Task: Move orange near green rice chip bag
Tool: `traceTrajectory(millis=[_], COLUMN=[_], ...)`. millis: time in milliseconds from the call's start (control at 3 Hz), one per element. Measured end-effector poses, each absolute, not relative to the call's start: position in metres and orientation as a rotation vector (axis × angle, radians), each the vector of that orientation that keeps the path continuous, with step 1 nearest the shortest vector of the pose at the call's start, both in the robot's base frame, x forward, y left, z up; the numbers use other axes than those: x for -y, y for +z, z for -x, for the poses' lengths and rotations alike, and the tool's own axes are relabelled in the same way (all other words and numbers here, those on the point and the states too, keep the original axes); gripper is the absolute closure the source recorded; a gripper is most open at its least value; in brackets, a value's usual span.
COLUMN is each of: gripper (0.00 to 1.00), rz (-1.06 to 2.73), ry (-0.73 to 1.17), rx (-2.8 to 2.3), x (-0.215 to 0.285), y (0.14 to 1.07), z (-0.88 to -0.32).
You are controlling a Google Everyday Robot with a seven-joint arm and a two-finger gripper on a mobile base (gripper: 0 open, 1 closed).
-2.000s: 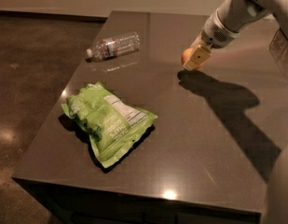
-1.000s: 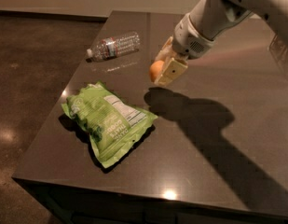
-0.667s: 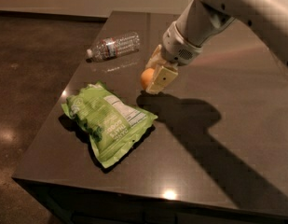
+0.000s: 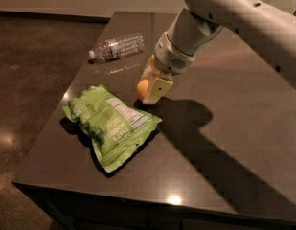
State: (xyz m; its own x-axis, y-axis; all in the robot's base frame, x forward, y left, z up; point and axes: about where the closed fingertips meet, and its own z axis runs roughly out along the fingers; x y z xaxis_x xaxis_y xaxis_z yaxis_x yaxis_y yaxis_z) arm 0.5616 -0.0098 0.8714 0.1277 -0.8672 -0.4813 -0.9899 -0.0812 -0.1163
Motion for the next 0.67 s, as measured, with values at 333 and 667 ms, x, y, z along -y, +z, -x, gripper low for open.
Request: traceTrajectory(millis=[333,667], gripper=[0.36,0.05], rz=[2.033,2.035], ry=[0.427,0.429], rx=[-1.781,-1.78], x=[0.0062,0.0047], y=[0.8647,0.8635], z=[-0.5602,-0.5601])
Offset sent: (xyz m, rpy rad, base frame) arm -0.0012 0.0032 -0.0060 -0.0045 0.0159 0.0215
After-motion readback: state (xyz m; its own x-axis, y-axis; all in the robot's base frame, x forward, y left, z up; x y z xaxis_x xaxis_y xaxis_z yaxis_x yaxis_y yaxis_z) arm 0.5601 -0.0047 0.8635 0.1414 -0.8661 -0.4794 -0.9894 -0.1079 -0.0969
